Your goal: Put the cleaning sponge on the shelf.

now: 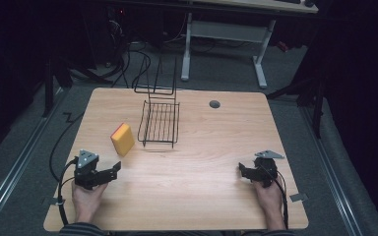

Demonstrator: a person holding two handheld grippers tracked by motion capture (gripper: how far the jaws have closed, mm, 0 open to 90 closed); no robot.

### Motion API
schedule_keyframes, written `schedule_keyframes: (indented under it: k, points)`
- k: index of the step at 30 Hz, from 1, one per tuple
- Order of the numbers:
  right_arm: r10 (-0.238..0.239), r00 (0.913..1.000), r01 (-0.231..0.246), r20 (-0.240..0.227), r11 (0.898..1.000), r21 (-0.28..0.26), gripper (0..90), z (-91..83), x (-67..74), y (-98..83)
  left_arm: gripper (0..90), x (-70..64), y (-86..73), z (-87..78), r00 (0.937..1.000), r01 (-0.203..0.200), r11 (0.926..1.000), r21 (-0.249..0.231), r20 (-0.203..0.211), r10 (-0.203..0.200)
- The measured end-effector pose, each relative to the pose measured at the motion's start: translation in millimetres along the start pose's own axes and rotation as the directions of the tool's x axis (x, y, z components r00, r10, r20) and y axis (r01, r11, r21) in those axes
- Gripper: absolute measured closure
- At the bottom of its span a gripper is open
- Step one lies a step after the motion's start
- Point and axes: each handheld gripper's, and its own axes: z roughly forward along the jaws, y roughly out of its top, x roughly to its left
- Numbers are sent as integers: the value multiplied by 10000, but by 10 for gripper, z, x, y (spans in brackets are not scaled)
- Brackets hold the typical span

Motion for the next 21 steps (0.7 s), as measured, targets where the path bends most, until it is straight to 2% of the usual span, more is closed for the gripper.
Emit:
schedule_keyframes:
  k: [7, 11, 17, 21]
  points:
    - [41, 10000, -41, -11, 10000, 18, 193, -1, 4, -1, 133, -66, 172, 44, 9999, -155, 9996, -215, 28, 155]
    - [-3, 10000, 3, -21, 10000, 8, 193, -1, 1, 0, 138, -68, 273, 96, 9995, -253, 9994, -227, -198, 248]
    - [-23, 10000, 23, -26, 10000, -8, 193, 0, 0, -1, 143, -37, 372, 161, 9996, -226, 9996, -179, -190, 222]
    - [-7, 10000, 7, -20, 10000, 5, 193, -1, 1, -1, 149, -11, 431, 206, 9999, -54, 9997, -225, -114, 51]
